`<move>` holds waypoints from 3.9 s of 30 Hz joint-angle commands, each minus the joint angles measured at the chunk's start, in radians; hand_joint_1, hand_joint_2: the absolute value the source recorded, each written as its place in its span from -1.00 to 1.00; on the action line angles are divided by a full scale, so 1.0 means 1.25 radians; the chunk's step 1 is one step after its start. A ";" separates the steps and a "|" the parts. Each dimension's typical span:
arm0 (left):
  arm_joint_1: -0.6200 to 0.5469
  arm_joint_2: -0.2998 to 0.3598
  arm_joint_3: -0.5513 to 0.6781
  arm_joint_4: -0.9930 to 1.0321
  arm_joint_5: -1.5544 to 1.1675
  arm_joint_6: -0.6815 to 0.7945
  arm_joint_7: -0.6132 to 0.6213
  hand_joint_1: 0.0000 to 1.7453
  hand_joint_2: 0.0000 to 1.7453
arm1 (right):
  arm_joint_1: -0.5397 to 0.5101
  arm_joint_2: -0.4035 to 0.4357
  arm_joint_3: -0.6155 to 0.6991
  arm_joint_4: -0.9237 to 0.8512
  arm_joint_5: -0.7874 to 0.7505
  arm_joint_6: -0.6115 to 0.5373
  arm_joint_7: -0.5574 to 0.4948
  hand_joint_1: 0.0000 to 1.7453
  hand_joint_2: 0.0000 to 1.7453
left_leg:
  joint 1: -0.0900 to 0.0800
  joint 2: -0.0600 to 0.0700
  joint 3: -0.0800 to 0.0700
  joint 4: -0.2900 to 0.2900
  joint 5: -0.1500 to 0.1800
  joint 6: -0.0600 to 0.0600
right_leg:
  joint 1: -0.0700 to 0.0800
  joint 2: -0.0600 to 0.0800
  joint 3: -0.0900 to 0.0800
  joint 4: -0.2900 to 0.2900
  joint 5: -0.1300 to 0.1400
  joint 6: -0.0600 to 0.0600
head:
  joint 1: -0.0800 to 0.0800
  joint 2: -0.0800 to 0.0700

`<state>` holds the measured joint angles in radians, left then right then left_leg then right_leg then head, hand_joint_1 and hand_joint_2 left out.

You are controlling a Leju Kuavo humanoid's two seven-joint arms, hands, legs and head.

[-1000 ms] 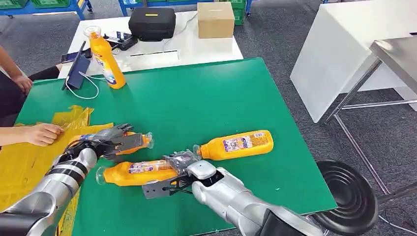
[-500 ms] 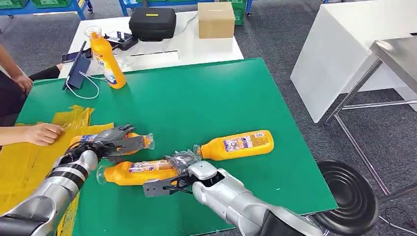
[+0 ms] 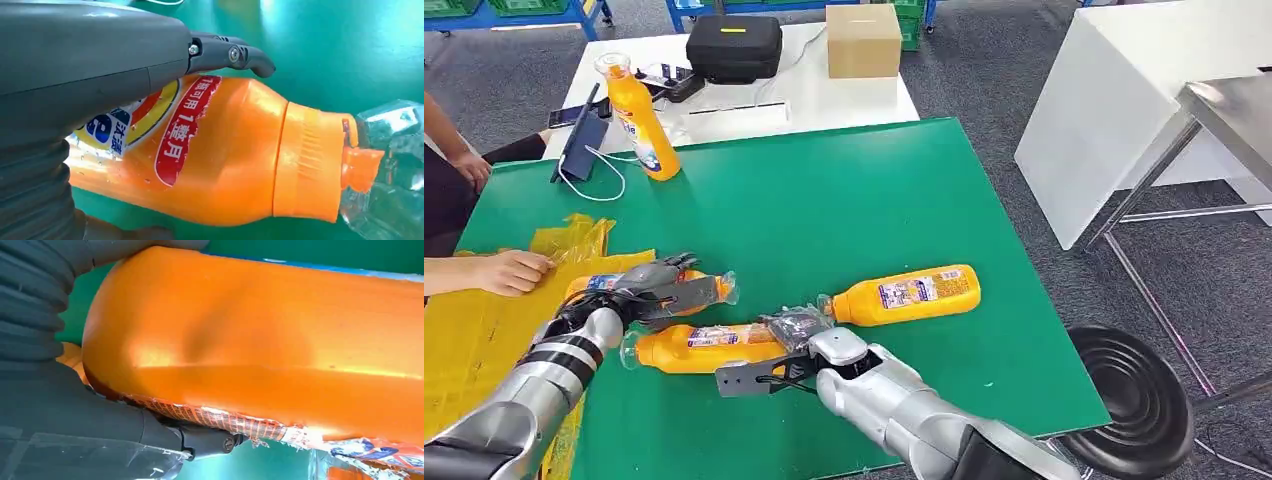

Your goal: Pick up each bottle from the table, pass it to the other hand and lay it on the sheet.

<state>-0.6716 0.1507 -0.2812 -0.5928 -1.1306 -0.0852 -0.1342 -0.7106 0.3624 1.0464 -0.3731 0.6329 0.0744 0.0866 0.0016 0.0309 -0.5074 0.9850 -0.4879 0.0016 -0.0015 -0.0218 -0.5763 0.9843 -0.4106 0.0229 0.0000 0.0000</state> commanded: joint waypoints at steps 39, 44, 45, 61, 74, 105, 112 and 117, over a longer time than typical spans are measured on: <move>0.186 -0.157 0.511 -0.489 0.700 0.427 -0.250 -1.00 -1.00 | 0.020 -0.011 0.073 0.014 -0.077 0.008 0.008 1.00 1.00 | 0.001 -0.002 -0.001 0.000 0.000 0.000 | 0.001 0.001 0.000 -0.001 0.000 0.000 | 0.000 0.000; 0.187 -0.157 0.510 -0.488 0.715 0.425 -0.252 -1.00 -1.00 | 0.022 -0.011 0.099 0.019 -0.099 0.010 0.010 1.00 1.00 | 0.003 -0.004 -0.002 -0.001 0.001 0.000 | 0.002 0.001 -0.001 -0.003 0.001 0.000 | 0.000 0.000; 0.187 -0.156 0.510 -0.486 0.719 0.423 -0.253 -1.00 -1.00 | 0.021 -0.011 0.104 0.019 -0.106 0.010 0.010 1.00 1.00 | 0.002 -0.003 -0.001 0.000 0.001 0.000 | 0.002 0.001 0.000 -0.002 0.001 0.000 | 0.000 0.000; 0.219 -0.141 0.550 -0.506 0.783 0.363 -0.238 -1.00 -1.00 | 0.022 -0.011 -0.030 -0.052 -0.263 -0.113 -0.051 1.00 1.00 | 0.002 -0.002 -0.004 0.000 0.000 0.000 | 0.001 0.001 -0.003 0.000 0.000 0.000 | 0.000 0.000; 0.204 -0.134 0.548 -0.476 0.789 0.342 -0.233 -1.00 -1.00 | 0.022 -0.011 -0.034 -0.043 -0.273 -0.123 -0.054 1.00 1.00 | 0.001 -0.002 -0.007 0.001 0.000 0.000 | 0.001 0.000 -0.006 0.000 0.000 0.000 | 0.000 0.000; 0.425 -0.062 0.392 -0.556 1.261 -0.273 0.027 -1.00 1.00 | 0.149 -0.067 -0.331 -0.429 -0.203 -0.189 -0.192 1.00 1.00 | 0.001 -0.002 -0.007 0.000 -0.001 0.000 | 0.001 0.002 -0.006 -0.001 -0.001 0.000 | 0.000 0.000; 0.440 -0.060 0.344 -0.572 1.340 -0.320 0.053 -1.00 1.00 | 0.124 -0.042 -0.289 -0.361 -0.181 -0.161 -0.183 1.00 1.00 | 0.001 -0.002 -0.008 0.000 0.000 0.000 | 0.001 0.001 -0.008 -0.001 0.000 0.000 | 0.000 0.000; 0.468 -0.040 0.308 -0.575 1.459 -0.377 0.089 -1.00 1.00 | 0.098 -0.019 -0.263 -0.304 -0.175 -0.140 -0.182 1.00 1.00 | 0.001 -0.001 -0.008 0.000 0.000 0.000 | 0.000 0.003 -0.008 0.000 0.000 0.000 | 0.001 0.000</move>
<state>-0.1174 0.0630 0.1941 -1.3169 0.5731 -0.5006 -0.0652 -0.5151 0.3235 0.6531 -0.8633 0.4032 -0.1220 -0.1453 0.0018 0.0314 -0.5194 0.9851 -0.4880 0.0016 -0.0015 -0.0209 -0.5882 0.9842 -0.4107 0.0228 0.0008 0.0000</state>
